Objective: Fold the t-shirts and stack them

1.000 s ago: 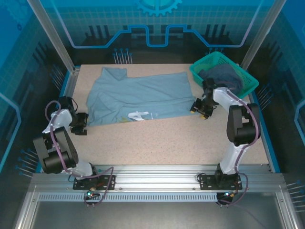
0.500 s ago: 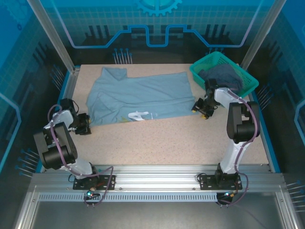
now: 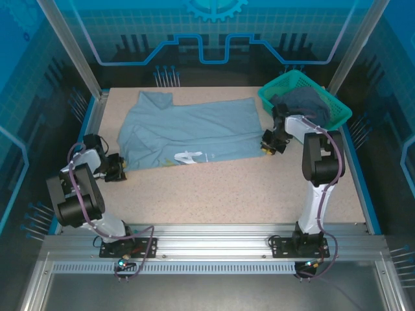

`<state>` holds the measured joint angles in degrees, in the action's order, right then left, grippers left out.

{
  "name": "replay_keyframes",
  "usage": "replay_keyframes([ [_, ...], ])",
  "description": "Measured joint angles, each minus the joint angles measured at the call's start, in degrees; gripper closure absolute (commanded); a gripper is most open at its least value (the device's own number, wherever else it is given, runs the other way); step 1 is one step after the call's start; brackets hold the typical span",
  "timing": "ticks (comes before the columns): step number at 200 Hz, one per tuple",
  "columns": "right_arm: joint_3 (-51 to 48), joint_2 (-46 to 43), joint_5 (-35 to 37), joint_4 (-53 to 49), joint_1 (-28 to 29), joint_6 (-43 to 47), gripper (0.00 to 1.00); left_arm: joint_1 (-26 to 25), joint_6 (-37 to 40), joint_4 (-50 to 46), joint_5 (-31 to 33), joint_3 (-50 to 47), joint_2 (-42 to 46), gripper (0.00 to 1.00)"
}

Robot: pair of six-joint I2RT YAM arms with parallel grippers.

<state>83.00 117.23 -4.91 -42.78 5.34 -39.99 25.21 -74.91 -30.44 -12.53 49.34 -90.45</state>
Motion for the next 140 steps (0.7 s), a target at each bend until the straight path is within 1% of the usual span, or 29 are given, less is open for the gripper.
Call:
replay_keyframes([
  [24,0.0,0.1,1.0,0.0,1.0,0.0,1.00,0.0,-0.1,0.8,-0.1,0.0,-0.3,0.67],
  [37,0.2,0.1,1.6,-0.2,1.2,0.0,1.00,0.0,-0.1,1.1,-0.3,0.0,-0.6,0.70],
  [45,0.3,0.1,1.9,-0.3,1.3,0.0,1.00,0.0,0.0,1.2,-0.3,0.0,-0.8,0.74],
  [61,0.4,0.1,2.8,-0.6,1.4,0.0,1.00,0.0,0.0,1.5,-0.3,0.0,-1.0,0.87],
  [83,0.6,0.1,4.2,-1.4,1.4,0.2,1.00,0.0,0.2,1.3,0.3,0.1,-1.1,0.95],
  [87,0.6,0.1,4.5,-1.5,1.4,0.2,1.00,0.0,0.4,1.2,0.3,0.2,-1.1,0.98],
  [101,0.7,0.0,5.4,-2.0,1.4,0.2,1.00,0.0,1.4,0.3,1.2,1.0,-1.2,1.00],
  [140,0.4,-0.5,7.6,-3.3,1.4,0.2,1.00,0.0,4.0,-2.4,4.0,4.0,-1.3,1.00],
])
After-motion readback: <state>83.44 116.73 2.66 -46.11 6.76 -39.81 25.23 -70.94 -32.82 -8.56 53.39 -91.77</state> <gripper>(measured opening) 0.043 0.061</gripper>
